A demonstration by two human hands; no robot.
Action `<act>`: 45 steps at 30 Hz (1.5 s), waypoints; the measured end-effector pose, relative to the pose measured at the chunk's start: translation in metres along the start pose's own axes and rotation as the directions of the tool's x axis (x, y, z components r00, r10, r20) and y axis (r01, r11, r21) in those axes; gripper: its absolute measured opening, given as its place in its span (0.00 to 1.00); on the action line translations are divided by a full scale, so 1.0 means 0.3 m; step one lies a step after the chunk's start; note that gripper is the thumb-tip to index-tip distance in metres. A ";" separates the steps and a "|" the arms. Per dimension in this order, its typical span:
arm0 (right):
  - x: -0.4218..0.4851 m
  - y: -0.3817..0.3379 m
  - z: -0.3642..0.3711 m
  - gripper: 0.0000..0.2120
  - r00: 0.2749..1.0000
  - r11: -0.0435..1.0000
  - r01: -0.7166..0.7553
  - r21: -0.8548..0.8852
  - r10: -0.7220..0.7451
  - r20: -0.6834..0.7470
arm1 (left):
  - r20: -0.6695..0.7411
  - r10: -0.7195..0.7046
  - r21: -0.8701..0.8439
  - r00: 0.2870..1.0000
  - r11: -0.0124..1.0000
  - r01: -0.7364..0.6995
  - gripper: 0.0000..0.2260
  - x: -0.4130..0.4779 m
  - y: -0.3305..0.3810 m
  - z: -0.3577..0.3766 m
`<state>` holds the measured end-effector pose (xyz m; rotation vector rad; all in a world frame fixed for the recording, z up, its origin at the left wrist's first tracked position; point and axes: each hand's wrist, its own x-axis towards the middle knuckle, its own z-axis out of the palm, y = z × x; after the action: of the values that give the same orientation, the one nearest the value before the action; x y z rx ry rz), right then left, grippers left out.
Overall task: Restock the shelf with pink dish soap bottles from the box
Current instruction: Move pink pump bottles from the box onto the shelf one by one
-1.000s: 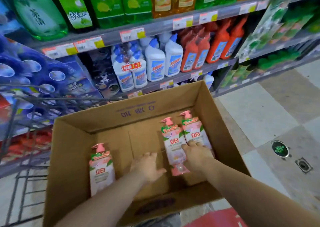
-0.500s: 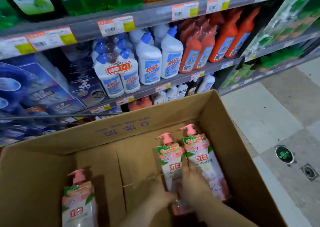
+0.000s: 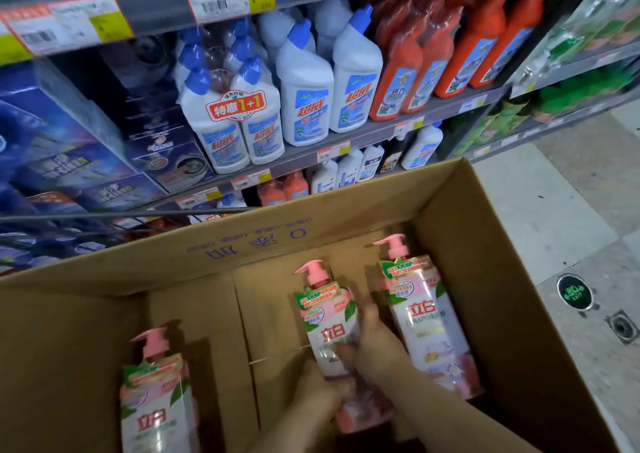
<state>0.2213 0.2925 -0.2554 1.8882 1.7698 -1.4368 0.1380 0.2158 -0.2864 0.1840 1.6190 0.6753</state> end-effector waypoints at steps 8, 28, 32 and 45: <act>0.081 -0.002 0.024 0.25 0.995 0.976 -0.075 0.202 0.060 0.079 | 0.167 -0.090 -0.031 0.982 0.995 0.096 0.15 0.023 -0.025 -0.058; -0.234 -0.244 -0.096 0.12 0.974 0.908 0.166 0.384 -0.212 0.081 | 0.105 0.239 0.078 0.965 0.966 -0.248 0.15 -0.357 0.142 -0.238; -0.329 -0.297 -0.126 0.10 0.942 0.864 0.271 0.425 -0.328 0.066 | -0.027 0.311 0.012 0.950 0.950 -0.311 0.19 -0.475 0.152 -0.238; -0.780 -0.563 -0.163 0.09 0.727 0.703 0.602 0.378 -0.678 0.104 | -0.422 0.543 -0.122 0.725 0.759 -0.640 0.27 -0.989 0.161 -0.312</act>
<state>0.1449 0.2161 0.0166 1.1238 2.3078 -2.1957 0.0897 0.0800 -0.0066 0.4219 1.8062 1.4980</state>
